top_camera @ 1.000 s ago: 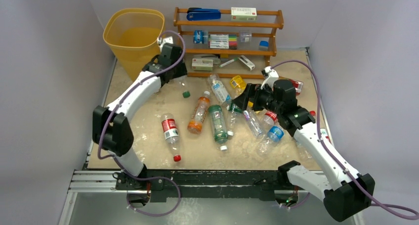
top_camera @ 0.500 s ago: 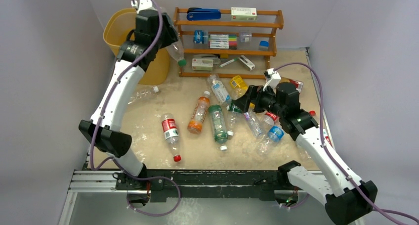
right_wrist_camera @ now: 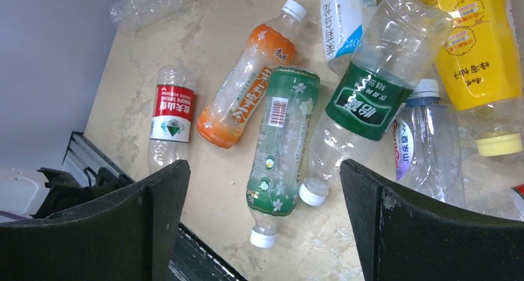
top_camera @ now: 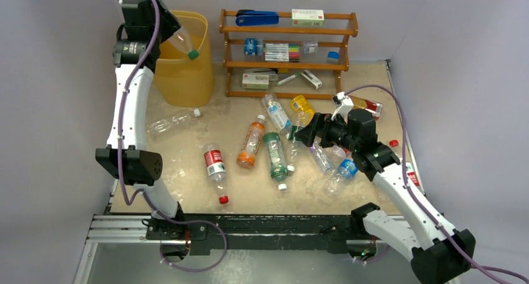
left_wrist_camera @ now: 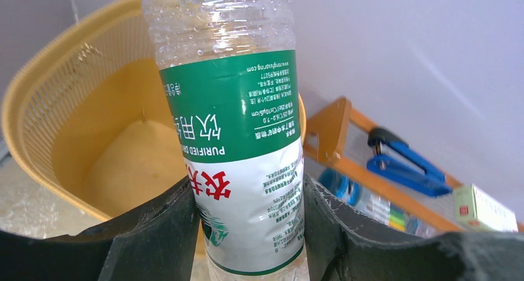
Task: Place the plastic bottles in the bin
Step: Place the plastic bottle in the trash bin.
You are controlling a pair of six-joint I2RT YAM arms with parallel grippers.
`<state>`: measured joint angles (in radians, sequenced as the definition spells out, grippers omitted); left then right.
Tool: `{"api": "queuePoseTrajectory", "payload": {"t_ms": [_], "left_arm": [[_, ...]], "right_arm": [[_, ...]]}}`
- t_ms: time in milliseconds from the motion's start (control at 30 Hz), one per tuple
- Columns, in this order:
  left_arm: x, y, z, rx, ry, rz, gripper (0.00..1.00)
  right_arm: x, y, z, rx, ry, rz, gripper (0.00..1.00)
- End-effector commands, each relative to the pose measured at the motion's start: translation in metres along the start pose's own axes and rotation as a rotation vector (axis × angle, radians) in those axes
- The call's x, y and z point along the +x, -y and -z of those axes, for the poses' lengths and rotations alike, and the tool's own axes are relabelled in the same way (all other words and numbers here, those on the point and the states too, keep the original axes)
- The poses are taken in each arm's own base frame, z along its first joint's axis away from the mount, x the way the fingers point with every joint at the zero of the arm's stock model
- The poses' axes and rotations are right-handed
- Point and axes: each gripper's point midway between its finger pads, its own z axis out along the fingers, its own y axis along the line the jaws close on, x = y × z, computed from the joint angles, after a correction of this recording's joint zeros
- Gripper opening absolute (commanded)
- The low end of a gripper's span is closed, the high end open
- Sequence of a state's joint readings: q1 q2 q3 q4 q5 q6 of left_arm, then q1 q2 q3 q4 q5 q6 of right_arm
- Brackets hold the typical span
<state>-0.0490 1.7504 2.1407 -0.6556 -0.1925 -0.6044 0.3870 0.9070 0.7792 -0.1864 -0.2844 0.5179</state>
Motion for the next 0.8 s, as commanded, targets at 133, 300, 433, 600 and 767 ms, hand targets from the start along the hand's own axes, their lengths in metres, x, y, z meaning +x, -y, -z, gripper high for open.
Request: {"api": "queuePoseTrajectory", "payload": {"t_ms": [133,300,433,600,767], "left_arm": [[-0.066,-0.003,-0.022,0.066,0.183,0.099,0.41],[-0.067,-0.008,-0.047,0.056,0.208,0.112,0.41],[-0.064,-0.018,-0.063,0.016,0.234,0.113,0.41],[-0.062,-0.024,-0.077,-0.006,0.257,0.117,0.41],[-0.051,-0.032,-0.09,-0.038,0.229,0.115,0.59]], "right_arm": [[-0.003,-0.012,-0.003,-0.069,0.02,-0.006,0.93],[-0.003,-0.012,-0.007,-0.07,0.013,-0.005,0.93],[-0.003,-0.011,-0.009,-0.069,0.009,-0.006,0.93],[0.001,-0.009,-0.011,-0.067,-0.003,-0.007,0.93],[0.001,-0.009,-0.013,-0.07,-0.008,-0.006,0.93]]}}
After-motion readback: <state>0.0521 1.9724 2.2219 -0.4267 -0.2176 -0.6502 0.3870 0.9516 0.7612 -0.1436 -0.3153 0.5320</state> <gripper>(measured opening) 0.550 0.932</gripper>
